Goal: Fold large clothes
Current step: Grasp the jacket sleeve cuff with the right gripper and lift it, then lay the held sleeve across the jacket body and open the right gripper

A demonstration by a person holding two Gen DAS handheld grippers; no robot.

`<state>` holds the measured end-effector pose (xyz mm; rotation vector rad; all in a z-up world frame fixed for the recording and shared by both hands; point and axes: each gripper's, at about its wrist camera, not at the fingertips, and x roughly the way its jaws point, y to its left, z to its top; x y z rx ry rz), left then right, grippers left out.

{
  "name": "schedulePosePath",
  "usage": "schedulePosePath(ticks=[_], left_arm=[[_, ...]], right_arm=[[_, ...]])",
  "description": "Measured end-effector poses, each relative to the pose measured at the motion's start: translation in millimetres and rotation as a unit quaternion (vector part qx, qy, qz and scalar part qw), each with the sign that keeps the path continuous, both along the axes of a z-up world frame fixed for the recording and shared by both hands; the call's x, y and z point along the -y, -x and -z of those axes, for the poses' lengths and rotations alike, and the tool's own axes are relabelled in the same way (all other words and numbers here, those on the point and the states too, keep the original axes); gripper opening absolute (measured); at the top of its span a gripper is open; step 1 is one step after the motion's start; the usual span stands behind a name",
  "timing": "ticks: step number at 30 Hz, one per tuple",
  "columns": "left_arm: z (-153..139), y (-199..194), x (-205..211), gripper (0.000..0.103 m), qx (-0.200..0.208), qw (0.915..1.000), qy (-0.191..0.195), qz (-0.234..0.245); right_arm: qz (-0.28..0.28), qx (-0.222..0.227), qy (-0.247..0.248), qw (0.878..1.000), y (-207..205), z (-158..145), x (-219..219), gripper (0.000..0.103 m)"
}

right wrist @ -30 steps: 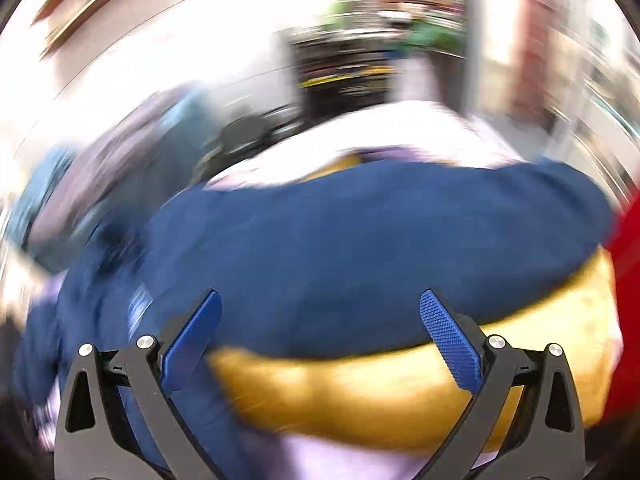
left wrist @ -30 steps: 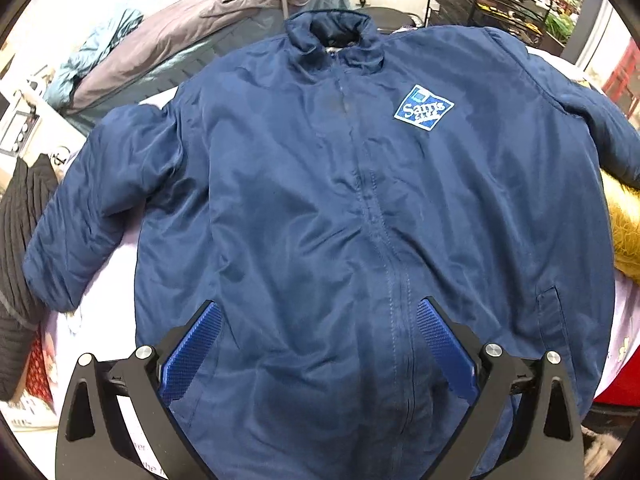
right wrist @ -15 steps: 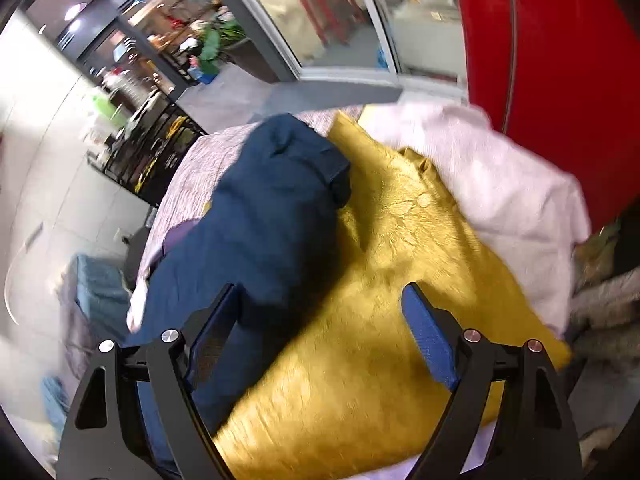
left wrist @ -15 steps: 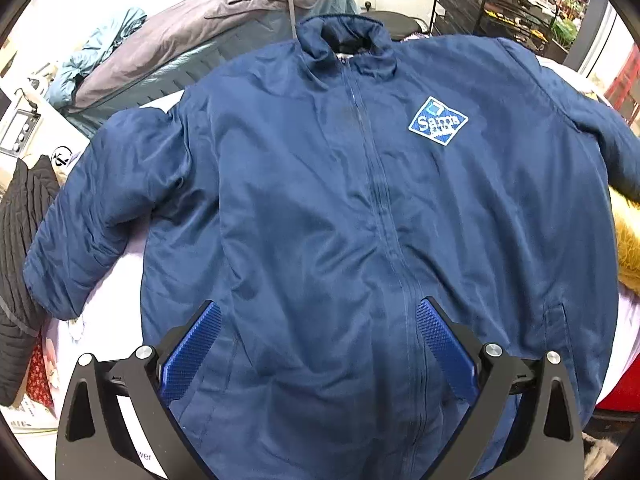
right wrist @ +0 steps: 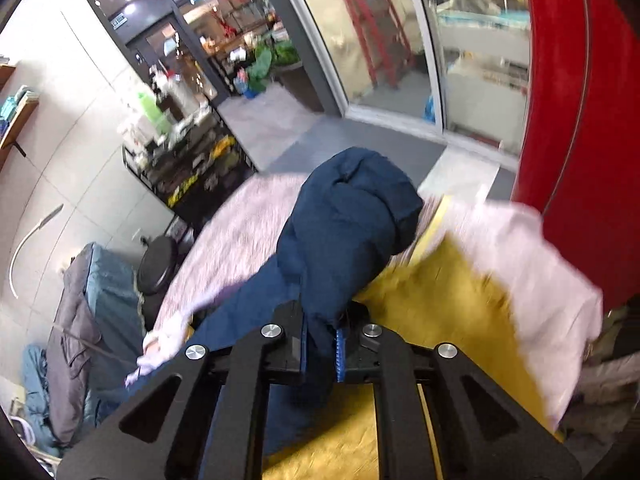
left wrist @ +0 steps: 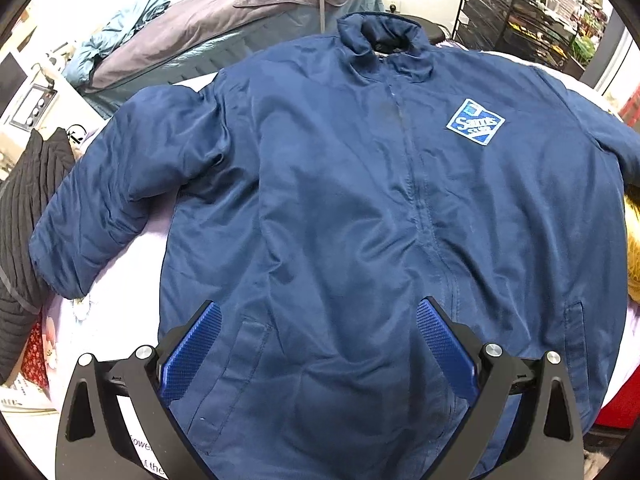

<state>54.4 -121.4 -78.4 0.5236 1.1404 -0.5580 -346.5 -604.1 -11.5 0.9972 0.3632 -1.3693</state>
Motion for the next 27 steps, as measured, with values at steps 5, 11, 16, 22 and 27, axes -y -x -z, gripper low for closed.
schedulePosePath(ticks=[5, 11, 16, 22, 27], left_arm=[[-2.7, -14.1, -0.5, 0.096, 0.002, 0.9998, 0.018, 0.005], [-9.9, -26.9, 2.2, 0.096, 0.007, 0.999, 0.037, 0.024], [-11.4, -34.7, -8.3, 0.096, 0.012, 0.9988, 0.041, 0.026], [-10.6, -47.5, -50.3, 0.096, 0.013, 0.9992, 0.039, -0.002], [-8.4, -63.5, -98.9, 0.096, 0.013, 0.9984, 0.03, -0.046]], right_arm=[[-0.002, -0.003, 0.016, 1.0, -3.3, -28.7, 4.3, 0.009], [-0.098, -0.031, 0.062, 0.993, -76.1, -64.8, -28.7, 0.009], [-0.239, -0.058, 0.1, 0.964, -191.9, -90.6, -78.8, 0.009], [-0.426, -0.067, 0.145, 0.89, -353.6, -105.1, -178.2, 0.009], [-0.54, -0.058, 0.152, 0.826, -469.1, -95.6, -271.7, 0.009]])
